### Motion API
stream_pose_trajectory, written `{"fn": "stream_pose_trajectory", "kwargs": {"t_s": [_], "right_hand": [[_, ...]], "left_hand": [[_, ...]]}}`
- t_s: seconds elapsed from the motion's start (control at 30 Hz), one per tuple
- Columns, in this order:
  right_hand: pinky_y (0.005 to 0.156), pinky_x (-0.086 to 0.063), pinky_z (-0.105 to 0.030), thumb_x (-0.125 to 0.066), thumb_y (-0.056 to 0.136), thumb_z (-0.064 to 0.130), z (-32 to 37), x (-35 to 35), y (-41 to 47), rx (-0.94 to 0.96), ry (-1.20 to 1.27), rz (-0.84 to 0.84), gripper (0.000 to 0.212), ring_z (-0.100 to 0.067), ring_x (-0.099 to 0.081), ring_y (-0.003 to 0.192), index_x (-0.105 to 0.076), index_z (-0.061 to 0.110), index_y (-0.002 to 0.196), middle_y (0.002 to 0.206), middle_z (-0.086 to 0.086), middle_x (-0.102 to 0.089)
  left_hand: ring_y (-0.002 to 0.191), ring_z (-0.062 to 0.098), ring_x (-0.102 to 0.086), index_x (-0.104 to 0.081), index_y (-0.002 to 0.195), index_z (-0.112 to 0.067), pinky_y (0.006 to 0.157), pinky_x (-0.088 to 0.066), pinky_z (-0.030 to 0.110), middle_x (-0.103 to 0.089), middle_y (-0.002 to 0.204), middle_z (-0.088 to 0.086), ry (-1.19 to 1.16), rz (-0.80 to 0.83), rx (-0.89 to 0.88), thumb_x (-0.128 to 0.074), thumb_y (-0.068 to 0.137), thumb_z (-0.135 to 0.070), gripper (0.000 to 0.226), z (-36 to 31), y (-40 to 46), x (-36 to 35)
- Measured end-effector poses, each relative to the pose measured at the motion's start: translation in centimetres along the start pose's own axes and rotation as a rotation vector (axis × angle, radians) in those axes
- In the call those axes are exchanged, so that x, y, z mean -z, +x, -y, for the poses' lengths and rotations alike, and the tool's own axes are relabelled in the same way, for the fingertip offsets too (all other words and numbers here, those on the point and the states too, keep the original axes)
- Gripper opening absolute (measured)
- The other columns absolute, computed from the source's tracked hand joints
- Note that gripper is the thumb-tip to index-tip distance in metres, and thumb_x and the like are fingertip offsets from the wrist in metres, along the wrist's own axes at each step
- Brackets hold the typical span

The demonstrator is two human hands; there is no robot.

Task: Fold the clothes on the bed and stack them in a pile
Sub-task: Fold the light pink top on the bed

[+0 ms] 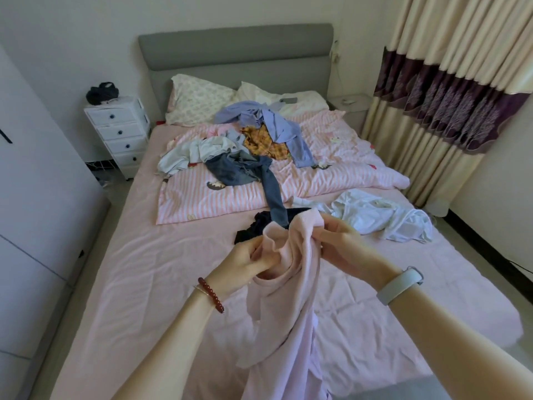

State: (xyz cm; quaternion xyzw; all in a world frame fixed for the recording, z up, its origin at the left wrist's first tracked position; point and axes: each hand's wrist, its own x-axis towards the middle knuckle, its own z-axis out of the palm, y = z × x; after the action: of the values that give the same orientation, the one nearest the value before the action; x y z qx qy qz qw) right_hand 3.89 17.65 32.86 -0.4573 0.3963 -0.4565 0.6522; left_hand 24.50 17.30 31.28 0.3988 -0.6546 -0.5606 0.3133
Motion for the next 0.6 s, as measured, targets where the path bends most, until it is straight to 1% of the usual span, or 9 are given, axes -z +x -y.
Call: {"fn": "stream_pose_trajectory", "kwargs": {"t_s": [0.03,0.1,0.17,0.23,0.3,0.4,0.47,0.53,0.6], "right_hand": [[0.069,-0.053,-0.025,-0.049,0.089,-0.004,0.3,0.5,-0.6,0.034,-0.110,-0.137,0.024,-0.014,-0.062,0.078,-0.062,0.014,0.099,0.088,-0.005,-0.065],[0.063,-0.054,-0.023,-0.052,0.088,-0.004,0.2,1.1,-2.0,0.096,-0.203,-0.398,0.027,-0.010,-0.062,0.073,-0.061,0.021,0.095,0.091,-0.006,-0.059],[0.058,-0.052,-0.021,-0.050,0.090,-0.002,-0.6,1.1,-3.6,0.122,-0.111,-0.430,0.027,-0.009,-0.064,0.072,-0.061,0.022,0.096,0.093,-0.007,-0.061],[0.069,-0.053,-0.023,-0.042,0.095,0.004,-1.4,0.8,-4.7,0.104,-0.045,-0.341,0.030,-0.009,-0.066,0.086,-0.062,0.022,0.105,0.104,-0.007,-0.066],[0.093,-0.046,-0.028,-0.037,0.098,0.015,-1.8,0.2,-5.5,0.093,-0.030,-0.224,0.032,-0.010,-0.058,0.112,-0.058,0.022,0.121,0.123,-0.003,-0.062],[0.106,-0.029,-0.012,-0.054,0.090,0.037,-1.8,-0.7,-6.4,0.167,-0.344,-0.008,0.052,0.009,-0.035,0.128,-0.033,0.035,0.137,0.140,0.020,-0.039],[0.102,-0.023,-0.004,-0.065,0.084,0.022,-2.1,-0.9,-7.1,0.242,-0.682,0.053,0.072,0.009,-0.032,0.126,-0.020,0.034,0.139,0.142,0.017,-0.031],[0.097,-0.026,-0.003,-0.058,0.085,-0.001,-2.3,-0.4,-7.5,0.381,-0.836,-0.020,0.064,-0.005,-0.041,0.119,-0.030,0.025,0.137,0.133,0.001,-0.040],[0.094,-0.030,-0.004,-0.050,0.086,-0.010,-1.7,0.4,-7.7,0.513,-0.852,-0.145,0.050,-0.012,-0.048,0.108,-0.048,0.012,0.131,0.116,-0.004,-0.047]], "left_hand": [[0.077,0.001,-0.058,-0.063,0.091,-0.008,0.073,-0.043,0.020,-0.062,0.078,-0.006,0.075,-0.152,-0.012,-0.060,0.088,-0.012,0.006,-0.4,0.2,-1.0],[0.064,0.004,-0.051,-0.055,0.078,-0.003,0.063,-0.040,0.018,-0.055,0.069,-0.002,0.148,-0.448,-0.032,-0.060,0.088,-0.015,0.017,-1.0,0.4,-2.9],[0.062,0.008,-0.049,-0.046,0.074,-0.011,0.058,-0.038,0.020,-0.051,0.067,-0.003,0.136,-0.636,0.002,-0.059,0.089,-0.021,0.022,-2.0,0.5,-4.5],[0.061,0.009,-0.048,-0.042,0.074,-0.016,0.056,-0.036,0.023,-0.049,0.067,-0.003,0.110,-0.713,0.041,-0.055,0.090,-0.023,0.023,-2.9,0.6,-5.9],[0.061,0.012,-0.046,-0.041,0.076,-0.011,0.056,-0.035,0.026,-0.047,0.067,-0.001,0.054,-0.749,0.073,-0.051,0.092,-0.021,0.021,-3.7,0.9,-6.9],[0.070,0.019,-0.050,-0.043,0.086,-0.002,0.065,-0.043,0.032,-0.048,0.073,0.004,-0.116,-0.803,0.101,-0.045,0.093,-0.020,0.019,-4.7,1.0,-7.7],[0.085,0.024,-0.054,-0.047,0.099,0.001,0.081,-0.047,0.043,-0.052,0.086,0.010,-0.266,-0.836,0.109,-0.045,0.094,-0.019,0.020,-5.0,0.5,-7.8],[0.094,0.026,-0.055,-0.047,0.105,-0.001,0.090,-0.046,0.045,-0.054,0.097,0.014,-0.345,-0.856,0.089,-0.045,0.095,-0.018,0.020,-5.4,-0.5,-7.5],[0.091,0.022,-0.054,-0.047,0.106,-0.002,0.085,-0.046,0.039,-0.053,0.096,0.013,-0.339,-0.865,0.008,-0.045,0.095,-0.017,0.018,-5.9,-1.7,-6.9]]}}
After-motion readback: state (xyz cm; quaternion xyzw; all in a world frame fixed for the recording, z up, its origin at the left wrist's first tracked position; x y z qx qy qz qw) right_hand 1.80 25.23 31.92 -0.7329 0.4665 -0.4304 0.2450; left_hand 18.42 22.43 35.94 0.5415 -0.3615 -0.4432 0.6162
